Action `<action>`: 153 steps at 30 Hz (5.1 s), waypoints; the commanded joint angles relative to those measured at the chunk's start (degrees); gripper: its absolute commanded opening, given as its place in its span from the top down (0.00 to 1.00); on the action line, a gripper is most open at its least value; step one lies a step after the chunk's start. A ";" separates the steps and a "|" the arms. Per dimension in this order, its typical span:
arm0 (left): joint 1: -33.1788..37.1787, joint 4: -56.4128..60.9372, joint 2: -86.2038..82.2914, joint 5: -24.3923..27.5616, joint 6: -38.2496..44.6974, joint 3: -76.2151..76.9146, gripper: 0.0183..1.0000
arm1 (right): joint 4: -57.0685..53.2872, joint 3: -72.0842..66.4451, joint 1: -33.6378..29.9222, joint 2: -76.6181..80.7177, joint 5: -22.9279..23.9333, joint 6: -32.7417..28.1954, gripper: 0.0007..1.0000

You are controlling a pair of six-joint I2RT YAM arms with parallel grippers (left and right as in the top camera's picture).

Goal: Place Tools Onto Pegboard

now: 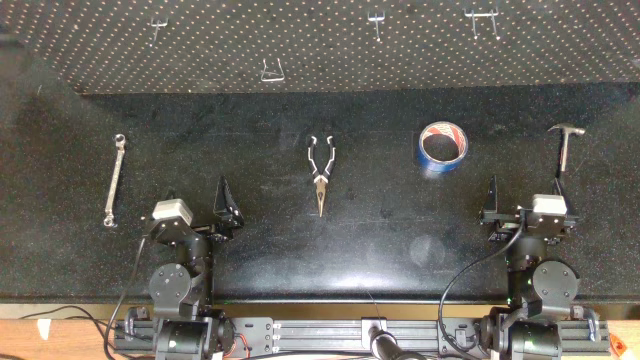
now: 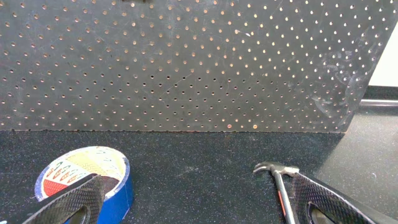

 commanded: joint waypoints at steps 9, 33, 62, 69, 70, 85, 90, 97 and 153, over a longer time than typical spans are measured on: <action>0.13 -0.24 -0.37 -1.27 0.50 -0.09 0.00 | -0.31 -0.13 -0.33 -0.63 -0.68 -0.81 0.02; 0.13 -0.24 -0.39 -1.27 0.50 -0.09 0.00 | -0.31 -0.13 -0.33 -0.63 -0.68 -0.81 0.02; 0.13 -0.24 -0.37 -1.27 0.50 -0.09 0.01 | -0.33 -0.13 -0.33 -0.63 -0.68 -0.81 0.02; 0.13 -0.24 -0.37 -1.11 0.50 -0.09 0.01 | -0.31 -0.13 -0.33 -0.63 -0.68 -0.81 0.02; 0.13 -0.24 -0.37 -0.90 0.52 -0.09 0.00 | -0.33 -0.13 -0.33 -0.63 -0.70 -0.81 0.02; 21.57 -34.38 51.25 -6.25 32.50 43.60 0.01 | -0.31 -0.13 -0.33 -0.63 -0.68 -0.81 0.02; 40.33 -43.45 59.08 3.98 42.60 49.83 0.01 | -0.31 -0.13 -0.33 -0.63 -0.68 -0.81 0.02; 46.97 -40.00 73.13 3.45 43.56 49.92 0.01 | -0.33 -0.13 -0.33 -0.63 -0.68 -0.81 0.02; 46.97 -45.86 107.71 9.49 55.60 71.19 0.01 | -0.31 -0.13 -0.33 -0.63 -0.70 -0.81 0.02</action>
